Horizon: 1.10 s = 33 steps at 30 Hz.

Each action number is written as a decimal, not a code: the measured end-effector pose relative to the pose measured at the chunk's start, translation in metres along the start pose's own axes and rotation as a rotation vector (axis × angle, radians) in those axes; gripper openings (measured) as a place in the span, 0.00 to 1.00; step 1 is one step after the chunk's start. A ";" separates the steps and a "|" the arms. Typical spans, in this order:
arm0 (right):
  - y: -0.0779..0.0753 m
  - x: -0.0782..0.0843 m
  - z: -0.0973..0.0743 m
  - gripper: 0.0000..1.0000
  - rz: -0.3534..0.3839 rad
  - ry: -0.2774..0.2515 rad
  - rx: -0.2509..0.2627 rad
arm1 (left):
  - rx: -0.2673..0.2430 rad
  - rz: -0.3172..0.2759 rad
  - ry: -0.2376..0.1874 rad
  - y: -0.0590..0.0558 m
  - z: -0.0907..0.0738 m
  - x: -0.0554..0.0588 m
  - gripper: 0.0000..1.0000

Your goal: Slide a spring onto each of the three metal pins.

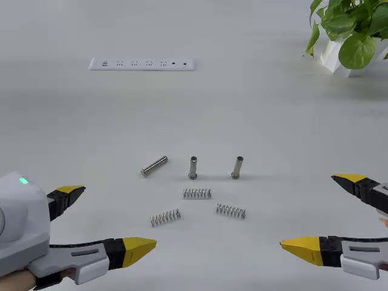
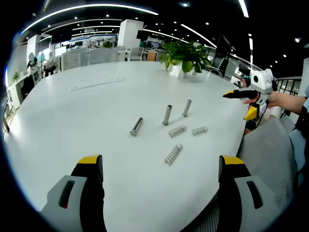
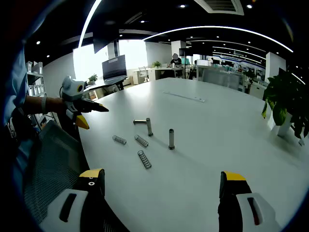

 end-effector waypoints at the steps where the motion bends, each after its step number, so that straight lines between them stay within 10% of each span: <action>1: 0.001 0.000 0.000 0.99 0.001 -0.001 -0.001 | 0.001 0.002 0.001 0.000 0.000 0.000 0.99; 19: -0.001 0.003 0.001 0.98 0.004 -0.001 -0.001 | 0.007 0.013 0.021 0.001 0.003 -0.002 0.97; 33: 0.001 0.006 0.005 0.96 0.010 0.004 -0.020 | 0.002 0.059 0.035 0.019 0.022 -0.035 0.85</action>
Point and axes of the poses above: the centre of the closed fingertips' face, and the gripper's own axes: z roughly forward along the fingers, y roughly to its left, x roughly out of its underside, the point moved 4 cm from there along -z, roughly backward along the fingers, and after that the axes turned 7 degrees about -z, right-handed, at the moved point
